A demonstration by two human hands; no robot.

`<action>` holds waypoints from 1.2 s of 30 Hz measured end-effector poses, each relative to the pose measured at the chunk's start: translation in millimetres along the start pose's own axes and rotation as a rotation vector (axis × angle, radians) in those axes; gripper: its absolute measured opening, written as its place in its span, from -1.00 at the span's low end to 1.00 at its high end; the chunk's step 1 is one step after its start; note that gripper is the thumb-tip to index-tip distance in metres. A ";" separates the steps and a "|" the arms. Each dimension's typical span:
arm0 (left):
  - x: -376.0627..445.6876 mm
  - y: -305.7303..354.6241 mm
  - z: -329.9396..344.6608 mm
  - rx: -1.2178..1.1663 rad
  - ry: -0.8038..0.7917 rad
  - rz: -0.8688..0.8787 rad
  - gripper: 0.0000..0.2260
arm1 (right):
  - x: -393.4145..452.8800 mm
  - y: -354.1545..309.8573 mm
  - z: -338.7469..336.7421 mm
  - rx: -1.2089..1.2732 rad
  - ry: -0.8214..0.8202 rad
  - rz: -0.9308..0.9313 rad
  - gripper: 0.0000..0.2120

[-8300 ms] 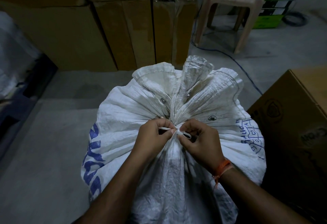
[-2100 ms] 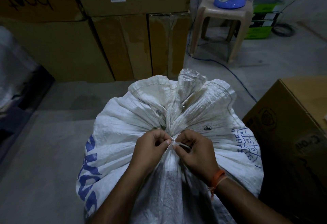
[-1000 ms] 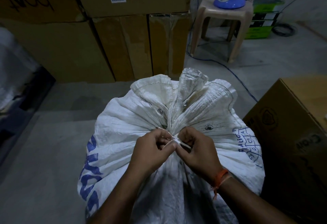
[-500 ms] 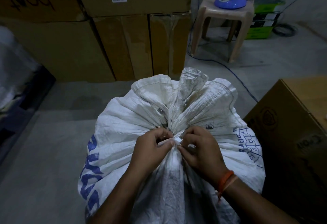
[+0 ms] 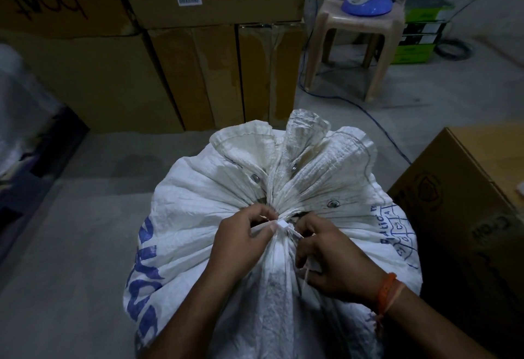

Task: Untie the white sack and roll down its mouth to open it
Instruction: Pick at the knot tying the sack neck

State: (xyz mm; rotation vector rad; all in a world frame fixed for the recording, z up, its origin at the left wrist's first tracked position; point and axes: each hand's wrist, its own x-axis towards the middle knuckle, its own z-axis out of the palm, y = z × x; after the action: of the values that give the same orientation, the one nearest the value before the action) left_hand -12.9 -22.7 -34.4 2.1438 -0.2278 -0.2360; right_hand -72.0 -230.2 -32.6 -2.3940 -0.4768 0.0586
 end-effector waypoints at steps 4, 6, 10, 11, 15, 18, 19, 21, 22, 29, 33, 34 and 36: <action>-1.8 4.1 0.9 0.064 0.027 0.082 -0.82 | -1.1 -5.9 -3.8 -0.051 -0.062 -0.060 -0.78; -1.6 4.9 0.9 0.089 0.026 0.108 -0.80 | -1.7 -9.4 -9.5 -0.030 -0.093 -0.058 -0.76; -0.8 5.5 -0.5 0.090 0.019 0.125 -0.80 | 0.7 -16.9 -18.9 0.298 -0.090 0.071 -0.61; -0.7 5.9 -0.8 0.084 0.018 0.123 -0.80 | 1.0 -17.8 -19.2 0.382 -0.033 0.142 -0.56; -0.1 6.5 -1.3 0.076 0.012 0.113 -0.80 | 3.4 -11.8 -8.7 0.378 0.129 0.341 -0.78; 0.7 4.6 -1.2 0.069 0.005 0.113 -0.80 | 5.5 -3.3 1.9 0.476 0.183 0.455 -0.83; 0.8 4.1 -1.1 0.067 0.003 0.116 -0.80 | 6.5 -1.8 4.3 0.535 0.198 0.486 -0.81; 0.8 4.2 -0.8 0.067 -0.002 0.124 -0.81 | 8.7 -1.0 9.0 0.623 0.217 0.518 -0.82; 0.5 4.4 -0.8 0.068 -0.002 0.127 -0.81 | 9.7 -0.7 11.1 0.631 0.223 0.524 -0.84; -0.7 6.1 -1.5 0.088 0.012 0.129 -0.80 | 11.9 -0.4 18.3 0.602 0.304 0.537 -0.93; -2.1 7.4 -2.2 0.124 0.027 0.136 -0.81 | 14.4 -0.8 21.0 0.554 0.343 0.510 -0.95; -2.6 8.1 -2.7 0.135 0.029 0.134 -0.81 | 14.9 -0.8 21.6 0.540 0.351 0.503 -0.94; -3.1 9.0 -3.5 0.149 0.026 0.124 -0.81 | 15.5 -0.6 22.9 0.489 0.363 0.493 -0.92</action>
State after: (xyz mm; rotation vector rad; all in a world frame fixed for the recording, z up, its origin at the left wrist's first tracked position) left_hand -15.6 -24.1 -24.8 2.2688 -0.3721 -0.1225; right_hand -61.6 -210.0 -48.4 -1.9249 0.2774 -0.0379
